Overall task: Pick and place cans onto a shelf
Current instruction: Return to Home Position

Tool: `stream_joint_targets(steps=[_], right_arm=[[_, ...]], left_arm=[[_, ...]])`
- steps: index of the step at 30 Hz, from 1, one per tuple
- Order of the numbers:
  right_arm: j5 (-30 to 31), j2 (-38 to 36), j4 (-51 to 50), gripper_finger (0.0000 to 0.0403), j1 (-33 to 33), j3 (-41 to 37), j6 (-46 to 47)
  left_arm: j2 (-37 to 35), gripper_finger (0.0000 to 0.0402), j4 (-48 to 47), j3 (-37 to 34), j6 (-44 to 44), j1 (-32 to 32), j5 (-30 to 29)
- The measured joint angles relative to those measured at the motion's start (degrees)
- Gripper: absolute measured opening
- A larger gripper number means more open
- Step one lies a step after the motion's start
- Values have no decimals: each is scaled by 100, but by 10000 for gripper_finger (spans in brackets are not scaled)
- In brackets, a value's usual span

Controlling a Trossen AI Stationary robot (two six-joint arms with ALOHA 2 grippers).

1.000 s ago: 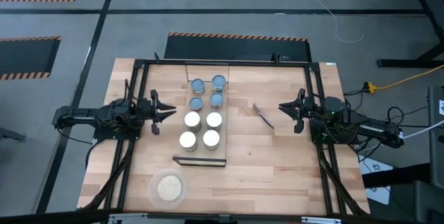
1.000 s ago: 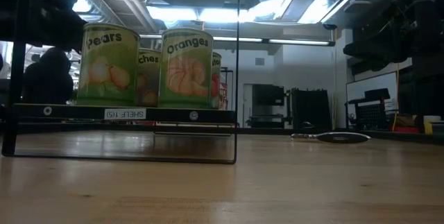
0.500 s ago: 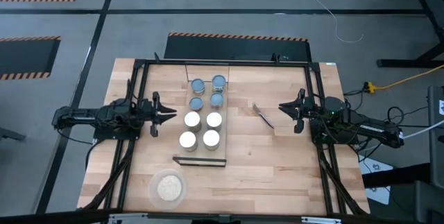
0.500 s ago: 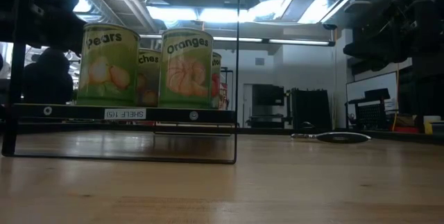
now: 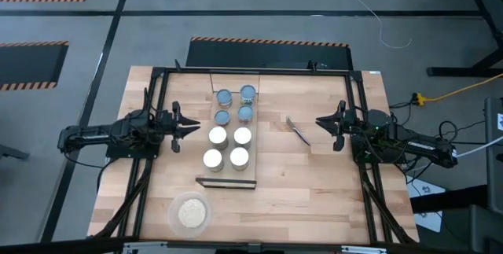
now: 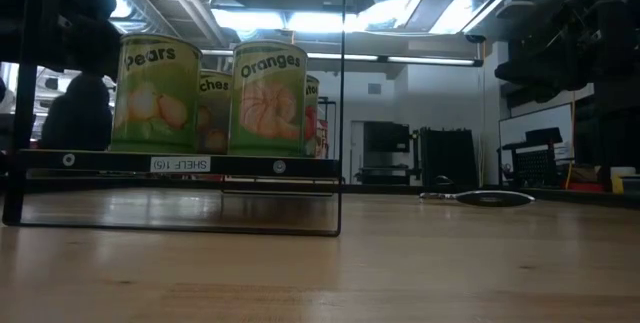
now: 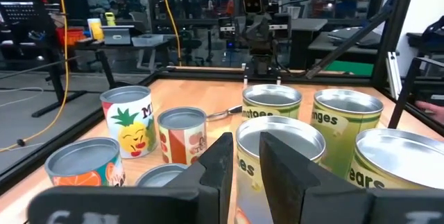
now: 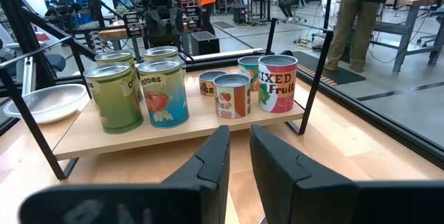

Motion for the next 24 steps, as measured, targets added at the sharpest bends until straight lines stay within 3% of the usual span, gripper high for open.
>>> stream_joint_targets(steps=[24], right_arm=[[0,0,0,64,2,0,0]], left_arm=[[0,65,-7,0,2,0,-26]])
